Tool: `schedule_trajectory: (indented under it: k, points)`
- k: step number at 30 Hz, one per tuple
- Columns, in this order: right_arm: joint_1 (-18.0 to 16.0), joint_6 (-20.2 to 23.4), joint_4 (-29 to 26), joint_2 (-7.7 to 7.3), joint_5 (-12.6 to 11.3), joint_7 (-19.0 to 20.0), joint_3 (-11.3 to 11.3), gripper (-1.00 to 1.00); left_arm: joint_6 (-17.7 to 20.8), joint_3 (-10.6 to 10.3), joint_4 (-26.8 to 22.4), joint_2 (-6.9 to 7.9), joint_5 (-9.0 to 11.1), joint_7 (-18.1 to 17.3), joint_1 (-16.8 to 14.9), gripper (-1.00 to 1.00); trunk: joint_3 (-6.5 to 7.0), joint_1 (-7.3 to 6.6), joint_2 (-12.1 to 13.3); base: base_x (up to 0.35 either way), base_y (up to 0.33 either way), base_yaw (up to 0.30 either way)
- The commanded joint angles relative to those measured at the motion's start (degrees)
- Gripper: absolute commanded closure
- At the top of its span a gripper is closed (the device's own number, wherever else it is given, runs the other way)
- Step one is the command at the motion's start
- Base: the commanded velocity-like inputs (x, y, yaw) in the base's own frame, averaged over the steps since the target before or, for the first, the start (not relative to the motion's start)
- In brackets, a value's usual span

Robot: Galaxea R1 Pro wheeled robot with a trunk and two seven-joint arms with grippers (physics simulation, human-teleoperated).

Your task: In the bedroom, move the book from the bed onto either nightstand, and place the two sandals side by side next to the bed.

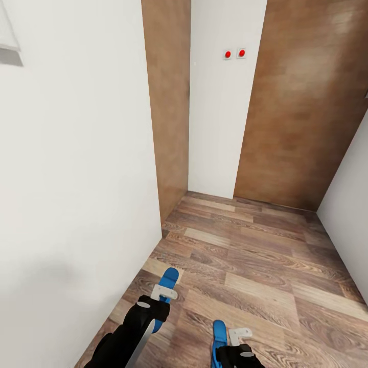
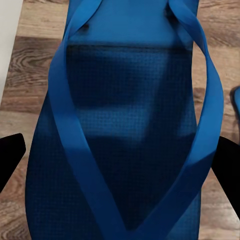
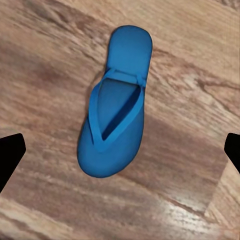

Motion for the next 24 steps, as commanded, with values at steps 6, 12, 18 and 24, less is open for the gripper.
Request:
schedule_trajectory:
  k: [6,12,18,24]
  points:
    - [0.0,0.4,-0.1,0.06,0.6,-0.1,-0.2,-1.00,0.2,-0.1,0.0,0.02,0.7,0.5,0.0,1.00,-0.05,-0.01,0.0,0.000,0.000,0.000]
    - [0.0,0.4,-0.1,0.06,0.6,-0.1,-0.2,-1.00,0.2,-0.1,0.0,0.02,0.9,0.5,0.0,1.00,-0.05,-0.01,0.0,0.000,0.000,0.000]
    - [0.0,0.4,-0.1,0.01,0.6,-0.1,-0.2,-1.00,0.2,-0.1,0.0,0.02,0.9,0.4,0.0,1.00,-0.05,-0.01,0.0,0.024,0.014,0.000]
    - [0.0,0.3,-0.1,-0.02,0.6,-0.1,-0.2,-1.00,0.2,-0.1,0.1,0.02,0.8,0.2,0.0,1.00,-0.05,-0.01,0.0,0.100,0.041,0.000]
